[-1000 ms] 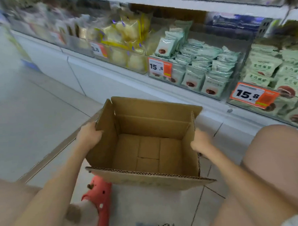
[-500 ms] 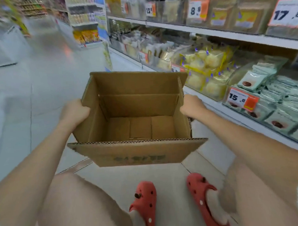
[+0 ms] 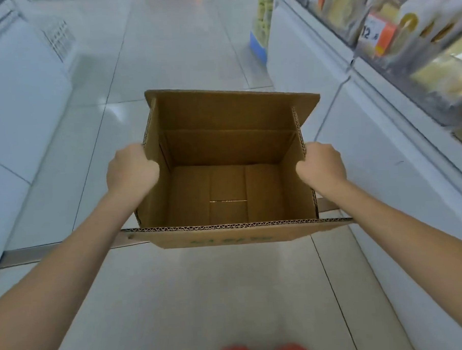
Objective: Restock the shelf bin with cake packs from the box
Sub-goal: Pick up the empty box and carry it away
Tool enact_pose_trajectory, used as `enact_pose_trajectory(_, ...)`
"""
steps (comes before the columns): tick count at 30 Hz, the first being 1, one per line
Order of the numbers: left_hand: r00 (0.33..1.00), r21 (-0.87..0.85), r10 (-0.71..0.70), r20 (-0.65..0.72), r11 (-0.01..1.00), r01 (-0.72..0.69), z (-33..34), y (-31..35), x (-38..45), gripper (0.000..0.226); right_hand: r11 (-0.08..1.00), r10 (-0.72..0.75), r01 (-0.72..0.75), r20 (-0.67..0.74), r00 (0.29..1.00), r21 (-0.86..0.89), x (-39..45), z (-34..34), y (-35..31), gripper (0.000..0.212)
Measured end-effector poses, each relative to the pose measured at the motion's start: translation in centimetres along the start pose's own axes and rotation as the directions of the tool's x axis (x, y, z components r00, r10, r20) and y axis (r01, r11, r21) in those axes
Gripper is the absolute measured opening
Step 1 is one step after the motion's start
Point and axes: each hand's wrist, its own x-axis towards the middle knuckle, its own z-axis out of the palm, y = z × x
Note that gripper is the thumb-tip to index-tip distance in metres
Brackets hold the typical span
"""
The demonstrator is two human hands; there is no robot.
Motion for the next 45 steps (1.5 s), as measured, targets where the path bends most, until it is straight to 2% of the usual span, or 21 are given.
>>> enact_pose_trajectory(5, 0.991, 0.112, -0.125, -0.044, 0.985, 0.129, 4.1, 0.0, 4.5, 0.016, 0.996, -0.092, 0.091, 0.032, 0.995, 0.016, 7.7, 4.5, -2.7, 0.028)
enact_pose_trajectory(9, 0.981, 0.128, -0.192, -0.006, 0.973, 0.191, 1.0, 1.6, 5.7, 0.018, 0.995, -0.096, 0.092, 0.101, 0.99, 0.039, 9.1, 2.3, -4.6, 0.039)
enact_pose_trajectory(14, 0.964, 0.148, -0.248, 0.095, 0.961, 0.232, -9.1, 5.0, 6.3, 0.017, 0.998, -0.063, 0.055, 0.21, 0.976, 0.043, 9.2, -6.8, -8.2, 0.034)
enact_pose_trajectory(19, 0.946, 0.183, -0.289, 0.149, 0.948, 0.26, -23.1, 9.4, 7.0, 0.019, 0.999, -0.047, 0.041, 0.313, 0.949, 0.024, 9.2, -19.7, -14.0, 0.022)
enact_pose_trajectory(22, 0.936, 0.17, -0.325, 0.137, 0.938, 0.302, -31.8, 12.5, 6.9, 0.018, 0.999, -0.05, 0.04, 0.329, 0.943, 0.037, 8.4, -27.4, -17.5, 0.009)
enact_pose_trajectory(26, 0.943, 0.138, -0.314, 0.112, 0.944, 0.298, -41.2, 14.7, 7.2, 0.021, 0.996, -0.032, 0.006, 0.309, 0.951, 0.085, 7.8, -35.1, -21.2, 0.009)
enact_pose_trajectory(29, 0.955, 0.083, -0.285, 0.079, 0.957, 0.279, -45.0, 15.3, 8.3, 0.02, 0.997, -0.04, 0.018, 0.291, 0.956, 0.077, 8.8, -38.4, -23.9, 0.008)
enact_pose_trajectory(32, 0.953, 0.064, -0.297, 0.049, 0.954, 0.294, -46.7, 14.6, 10.4, 0.021, 0.997, -0.055, 0.034, 0.285, 0.957, 0.075, 10.6, -39.2, -26.7, 0.007)
enact_pose_trajectory(37, 0.946, 0.08, -0.324, 0.023, 0.944, 0.321, -48.0, 12.1, 16.2, 0.023, 0.992, -0.086, 0.059, 0.256, 0.963, 0.113, 14.9, -37.9, -32.4, 0.019)
enact_pose_trajectory(42, 0.956, 0.065, -0.288, 0.061, 0.957, 0.284, -50.0, 9.1, 26.5, 0.022, 0.988, -0.028, -0.012, 0.255, 0.966, 0.155, 20.5, -35.9, -39.1, 0.012)
enact_pose_trajectory(45, 0.957, 0.046, -0.283, 0.061, 0.959, 0.28, -50.4, 8.1, 32.4, 0.02, 0.982, 0.009, -0.056, 0.25, 0.968, 0.182, 24.6, -34.6, -43.3, 0.019)
